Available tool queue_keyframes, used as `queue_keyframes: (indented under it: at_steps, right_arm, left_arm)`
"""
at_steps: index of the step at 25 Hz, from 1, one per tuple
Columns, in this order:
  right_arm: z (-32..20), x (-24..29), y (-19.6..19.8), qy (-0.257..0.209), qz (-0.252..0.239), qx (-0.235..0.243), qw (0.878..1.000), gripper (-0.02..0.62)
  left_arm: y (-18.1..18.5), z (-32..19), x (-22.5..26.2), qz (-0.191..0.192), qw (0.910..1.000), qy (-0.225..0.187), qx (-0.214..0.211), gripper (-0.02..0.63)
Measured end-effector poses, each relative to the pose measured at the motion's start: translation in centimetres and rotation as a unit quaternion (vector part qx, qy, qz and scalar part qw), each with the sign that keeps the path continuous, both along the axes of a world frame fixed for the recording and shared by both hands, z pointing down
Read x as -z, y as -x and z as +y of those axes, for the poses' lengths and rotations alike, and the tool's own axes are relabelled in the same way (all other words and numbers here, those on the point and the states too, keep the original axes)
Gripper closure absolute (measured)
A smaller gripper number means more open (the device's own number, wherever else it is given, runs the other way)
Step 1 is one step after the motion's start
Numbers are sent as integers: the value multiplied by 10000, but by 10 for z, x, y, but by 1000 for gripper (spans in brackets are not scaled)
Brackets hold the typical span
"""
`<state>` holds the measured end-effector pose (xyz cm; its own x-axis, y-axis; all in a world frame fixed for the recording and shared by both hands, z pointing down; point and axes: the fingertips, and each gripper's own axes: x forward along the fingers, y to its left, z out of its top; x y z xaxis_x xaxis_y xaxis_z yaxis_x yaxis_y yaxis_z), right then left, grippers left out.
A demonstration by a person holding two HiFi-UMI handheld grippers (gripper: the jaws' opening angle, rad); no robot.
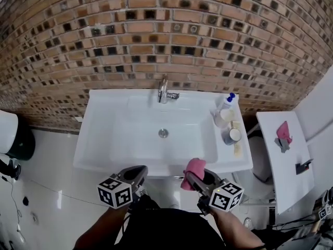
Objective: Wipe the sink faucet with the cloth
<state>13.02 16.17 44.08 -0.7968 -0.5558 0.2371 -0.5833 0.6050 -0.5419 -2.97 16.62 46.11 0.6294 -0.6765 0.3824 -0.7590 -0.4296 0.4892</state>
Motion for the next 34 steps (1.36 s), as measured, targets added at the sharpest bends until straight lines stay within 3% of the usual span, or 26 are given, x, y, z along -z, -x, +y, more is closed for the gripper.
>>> queue_keyframes:
  at_steps: [6, 16, 34]
  right_arm:
    - [10, 7, -1, -82, -31, 75, 9999, 456]
    - [23, 20, 4, -599, 367, 174, 9974, 460]
    - [26, 22, 7, -811, 536, 257, 9949, 460]
  left_arm:
    - [-1, 11, 11, -70, 9999, -106, 51, 600]
    - [-3, 19, 13, -23, 9997, -230, 100, 600]
    - [-2, 19, 19, -67, 9994, -343, 41, 600]
